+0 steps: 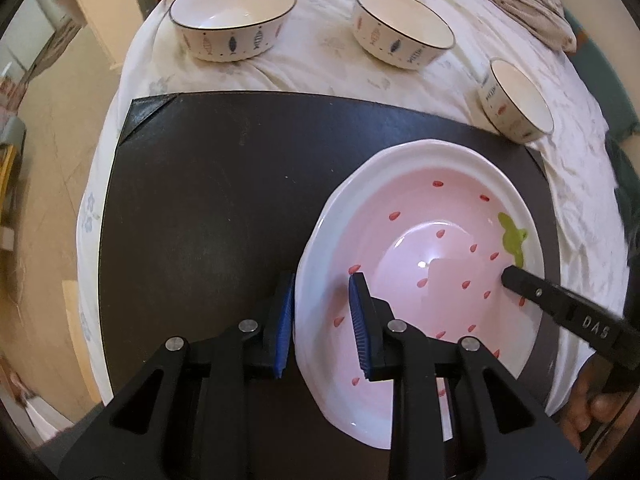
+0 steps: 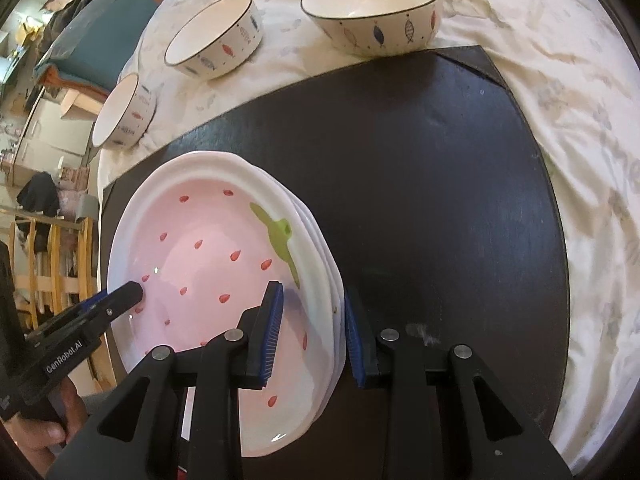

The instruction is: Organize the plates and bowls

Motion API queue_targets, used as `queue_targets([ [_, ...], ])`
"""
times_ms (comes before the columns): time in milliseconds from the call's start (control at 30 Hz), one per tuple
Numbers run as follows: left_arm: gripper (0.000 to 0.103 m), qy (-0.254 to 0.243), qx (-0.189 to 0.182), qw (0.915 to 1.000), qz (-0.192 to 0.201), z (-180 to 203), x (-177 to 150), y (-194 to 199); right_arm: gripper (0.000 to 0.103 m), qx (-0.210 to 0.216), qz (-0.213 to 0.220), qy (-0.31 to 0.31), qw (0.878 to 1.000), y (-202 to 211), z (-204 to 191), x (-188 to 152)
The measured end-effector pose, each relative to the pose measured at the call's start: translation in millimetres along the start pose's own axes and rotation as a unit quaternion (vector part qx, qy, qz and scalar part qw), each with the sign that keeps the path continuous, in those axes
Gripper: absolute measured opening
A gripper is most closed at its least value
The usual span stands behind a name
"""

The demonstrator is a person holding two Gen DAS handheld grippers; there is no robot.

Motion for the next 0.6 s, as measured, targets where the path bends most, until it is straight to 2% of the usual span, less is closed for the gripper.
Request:
queue_targets([
  [233,0.023,-0.032,0.032,0.999,0.003,12,-1,-2,0.032,0.007,0.001,-0.001,1.0,-1,1,2],
  [367,0.023,-0.016,0.027,0.9995,0.01,11,1,4,0.034,0.012,-0.002,-0.003,1.0,0,3,-1],
  [467,0.024,-0.022,0.021,0.9993,0.024,12,0,11,0.034,0.008,0.002,-0.004,1.0,1,2,-3],
  [600,0.025,-0.029,0.037,0.9985,0.029,9,-3,15,0.034,0.001,0.011,0.001,1.0,5,1,-6],
])
Point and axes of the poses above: each gripper's, at about its wrist camera, not at the fingertips, and y roughly against the way its jaws point, z to its right, x to its top, the point moved 1 cm from there along -y, roughly the way its jaws point, and after that the axes turned 8 degrees about -x, right-handed, at the moved point
